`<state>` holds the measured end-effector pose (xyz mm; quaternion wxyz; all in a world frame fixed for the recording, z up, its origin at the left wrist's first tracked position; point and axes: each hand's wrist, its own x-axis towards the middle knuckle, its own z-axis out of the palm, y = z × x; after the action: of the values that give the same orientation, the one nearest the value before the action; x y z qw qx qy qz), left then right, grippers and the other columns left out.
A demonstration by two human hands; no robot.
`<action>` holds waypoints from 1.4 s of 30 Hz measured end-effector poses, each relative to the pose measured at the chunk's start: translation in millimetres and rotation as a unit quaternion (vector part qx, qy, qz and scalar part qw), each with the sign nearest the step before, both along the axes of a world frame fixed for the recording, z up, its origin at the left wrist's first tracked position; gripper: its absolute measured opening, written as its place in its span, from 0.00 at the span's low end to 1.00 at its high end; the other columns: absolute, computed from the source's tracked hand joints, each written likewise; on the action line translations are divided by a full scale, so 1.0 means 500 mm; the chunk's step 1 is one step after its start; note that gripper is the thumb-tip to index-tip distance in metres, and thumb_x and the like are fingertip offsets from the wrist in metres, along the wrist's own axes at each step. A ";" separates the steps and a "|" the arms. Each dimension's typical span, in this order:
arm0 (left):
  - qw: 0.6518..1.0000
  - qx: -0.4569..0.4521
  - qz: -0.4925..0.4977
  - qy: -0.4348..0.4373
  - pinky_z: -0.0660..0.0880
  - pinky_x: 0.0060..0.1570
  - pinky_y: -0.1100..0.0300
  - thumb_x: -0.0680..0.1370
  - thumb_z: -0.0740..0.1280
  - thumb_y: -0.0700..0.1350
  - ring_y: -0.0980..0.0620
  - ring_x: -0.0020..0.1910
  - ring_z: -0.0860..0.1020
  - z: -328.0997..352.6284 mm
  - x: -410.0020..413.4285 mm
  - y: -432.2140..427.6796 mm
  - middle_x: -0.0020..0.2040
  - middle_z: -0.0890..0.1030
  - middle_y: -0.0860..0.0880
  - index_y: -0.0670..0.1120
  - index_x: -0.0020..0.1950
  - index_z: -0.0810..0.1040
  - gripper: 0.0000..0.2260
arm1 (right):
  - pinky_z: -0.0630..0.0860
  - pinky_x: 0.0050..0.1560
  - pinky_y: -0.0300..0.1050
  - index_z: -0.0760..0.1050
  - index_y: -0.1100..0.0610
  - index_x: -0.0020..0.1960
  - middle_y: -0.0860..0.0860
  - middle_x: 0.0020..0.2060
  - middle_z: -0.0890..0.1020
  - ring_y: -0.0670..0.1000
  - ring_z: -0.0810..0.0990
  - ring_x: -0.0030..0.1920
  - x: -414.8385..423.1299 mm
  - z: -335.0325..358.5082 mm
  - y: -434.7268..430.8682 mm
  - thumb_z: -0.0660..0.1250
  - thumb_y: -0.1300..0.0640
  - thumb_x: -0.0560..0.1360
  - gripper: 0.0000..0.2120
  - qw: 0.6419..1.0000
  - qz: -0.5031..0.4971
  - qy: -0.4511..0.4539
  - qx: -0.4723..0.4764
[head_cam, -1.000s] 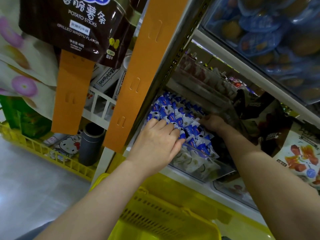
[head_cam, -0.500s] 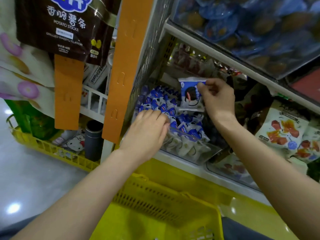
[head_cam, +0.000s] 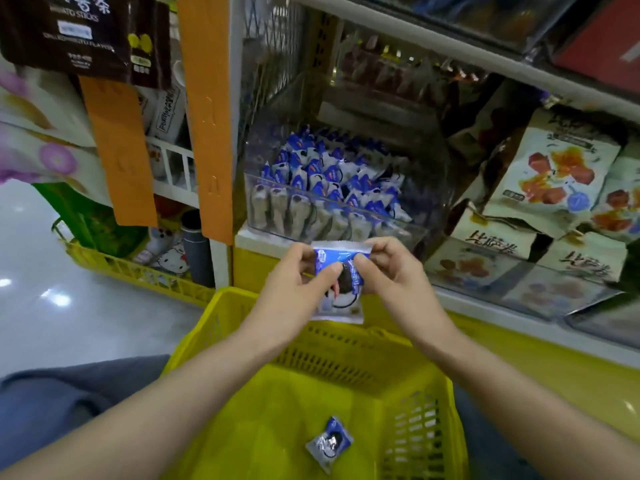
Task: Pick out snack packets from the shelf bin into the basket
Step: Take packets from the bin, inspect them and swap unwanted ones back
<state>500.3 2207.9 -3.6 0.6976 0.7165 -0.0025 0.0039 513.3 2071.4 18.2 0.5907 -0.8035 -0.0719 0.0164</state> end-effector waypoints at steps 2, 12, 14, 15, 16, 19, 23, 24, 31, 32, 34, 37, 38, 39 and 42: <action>0.999 -0.005 -0.003 0.037 0.75 0.45 0.59 0.76 0.66 0.38 0.55 0.40 0.78 -0.016 -0.007 -0.003 0.42 0.80 0.47 0.47 0.44 0.71 0.06 | 0.75 0.37 0.38 0.71 0.58 0.50 0.56 0.41 0.80 0.43 0.79 0.33 -0.003 -0.017 -0.007 0.60 0.64 0.78 0.04 0.996 0.033 0.076 0.018; 0.997 -0.007 -0.013 0.076 0.75 0.40 0.64 0.76 0.65 0.37 0.54 0.39 0.78 -0.052 -0.025 -0.012 0.41 0.80 0.45 0.43 0.45 0.74 0.02 | 0.72 0.37 0.48 0.74 0.48 0.34 0.43 0.28 0.77 0.43 0.74 0.31 -0.010 -0.064 -0.004 0.67 0.55 0.74 0.10 0.995 0.022 0.022 -0.097; 0.996 -0.014 0.004 0.088 0.74 0.31 0.68 0.77 0.64 0.42 0.57 0.36 0.79 -0.050 -0.027 -0.013 0.38 0.80 0.46 0.43 0.43 0.74 0.04 | 0.74 0.36 0.50 0.75 0.47 0.33 0.44 0.28 0.79 0.44 0.76 0.31 -0.014 -0.069 -0.001 0.67 0.52 0.74 0.11 0.994 0.017 0.018 -0.102; 0.996 -0.011 0.013 0.089 0.72 0.29 0.67 0.78 0.63 0.43 0.57 0.34 0.79 -0.051 -0.027 -0.014 0.36 0.79 0.46 0.43 0.41 0.73 0.07 | 0.76 0.36 0.50 0.75 0.47 0.34 0.44 0.28 0.79 0.44 0.78 0.32 -0.018 -0.070 0.000 0.66 0.52 0.74 0.11 0.995 0.016 0.021 -0.098; 0.996 -0.008 0.022 0.090 0.72 0.28 0.66 0.78 0.62 0.44 0.55 0.34 0.78 -0.052 -0.026 -0.016 0.36 0.78 0.44 0.42 0.40 0.72 0.09 | 0.77 0.34 0.48 0.75 0.47 0.34 0.44 0.27 0.79 0.43 0.78 0.31 -0.021 -0.070 0.000 0.66 0.52 0.75 0.11 0.996 0.016 0.025 -0.086; 0.994 -0.007 0.038 0.102 0.72 0.29 0.62 0.79 0.61 0.44 0.52 0.34 0.76 -0.048 -0.022 -0.018 0.38 0.75 0.39 0.33 0.45 0.70 0.12 | 0.74 0.29 0.37 0.76 0.47 0.34 0.42 0.26 0.79 0.40 0.77 0.29 -0.029 -0.070 -0.001 0.66 0.56 0.75 0.11 0.998 0.017 0.035 -0.039; 0.986 -0.048 0.029 0.157 0.73 0.28 0.63 0.80 0.60 0.44 0.51 0.34 0.79 -0.048 -0.026 -0.020 0.38 0.79 0.41 0.40 0.41 0.72 0.10 | 0.75 0.38 0.38 0.77 0.46 0.36 0.43 0.33 0.81 0.43 0.79 0.36 -0.029 -0.067 -0.006 0.71 0.58 0.71 0.08 0.998 0.000 -0.020 -0.060; 0.984 -0.060 0.028 0.168 0.74 0.29 0.63 0.80 0.60 0.44 0.51 0.34 0.79 -0.046 -0.028 -0.021 0.37 0.79 0.42 0.43 0.40 0.73 0.10 | 0.72 0.38 0.32 0.78 0.46 0.37 0.42 0.32 0.81 0.40 0.78 0.36 -0.029 -0.066 -0.008 0.72 0.57 0.70 0.07 0.996 -0.001 -0.044 -0.083; 0.969 -0.111 -0.027 0.220 0.77 0.51 0.49 0.77 0.64 0.51 0.46 0.44 0.82 -0.034 -0.031 -0.015 0.46 0.84 0.40 0.39 0.53 0.76 0.15 | 0.70 0.35 0.28 0.76 0.48 0.37 0.41 0.31 0.79 0.38 0.76 0.34 -0.030 -0.062 -0.014 0.69 0.59 0.72 0.08 0.990 -0.043 -0.088 -0.105; 0.970 -0.104 -0.039 0.217 0.78 0.49 0.51 0.75 0.65 0.51 0.47 0.44 0.82 -0.032 -0.032 -0.013 0.46 0.84 0.41 0.40 0.53 0.76 0.15 | 0.71 0.34 0.30 0.75 0.48 0.37 0.43 0.32 0.79 0.39 0.76 0.33 -0.026 -0.060 -0.016 0.68 0.60 0.73 0.09 0.994 -0.066 -0.057 -0.065; 0.973 -0.106 -0.045 0.200 0.80 0.41 0.57 0.74 0.68 0.47 0.52 0.41 0.82 -0.032 -0.034 -0.011 0.47 0.84 0.44 0.41 0.53 0.76 0.12 | 0.75 0.31 0.34 0.74 0.52 0.38 0.50 0.34 0.80 0.43 0.78 0.32 -0.018 -0.053 -0.021 0.65 0.61 0.75 0.08 0.993 -0.110 0.015 0.024; 0.978 -0.127 -0.011 0.164 0.80 0.39 0.62 0.74 0.68 0.43 0.54 0.41 0.82 -0.036 -0.035 -0.007 0.44 0.84 0.48 0.43 0.51 0.77 0.08 | 0.77 0.30 0.34 0.72 0.58 0.44 0.55 0.39 0.81 0.45 0.81 0.33 -0.015 -0.045 -0.027 0.62 0.61 0.77 0.04 0.977 -0.128 0.118 0.124; 0.981 -0.126 0.008 0.150 0.80 0.40 0.62 0.74 0.67 0.43 0.55 0.40 0.82 -0.036 -0.034 -0.003 0.42 0.85 0.50 0.44 0.50 0.78 0.06 | 0.77 0.31 0.34 0.71 0.59 0.46 0.55 0.40 0.81 0.44 0.81 0.33 -0.017 -0.043 -0.028 0.61 0.61 0.77 0.02 0.974 -0.108 0.146 0.133; 0.983 -0.119 0.026 0.137 0.80 0.39 0.62 0.75 0.66 0.43 0.56 0.40 0.82 -0.037 -0.031 0.002 0.40 0.84 0.51 0.45 0.49 0.78 0.05 | 0.78 0.33 0.35 0.71 0.59 0.49 0.55 0.41 0.82 0.45 0.82 0.34 -0.020 -0.042 -0.030 0.61 0.61 0.77 0.01 0.974 -0.077 0.171 0.124; 0.993 -0.060 0.049 0.088 0.79 0.38 0.63 0.78 0.62 0.44 0.57 0.40 0.81 -0.040 -0.022 0.018 0.42 0.83 0.49 0.45 0.48 0.79 0.06 | 0.78 0.42 0.39 0.67 0.59 0.59 0.56 0.48 0.80 0.48 0.80 0.41 -0.029 -0.046 -0.033 0.64 0.63 0.76 0.13 0.975 0.041 0.215 0.023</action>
<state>489.2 2216.9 -23.7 0.7360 0.6699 0.0943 -0.0252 498.8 2054.7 -5.0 0.6093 -0.7638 0.0236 0.2115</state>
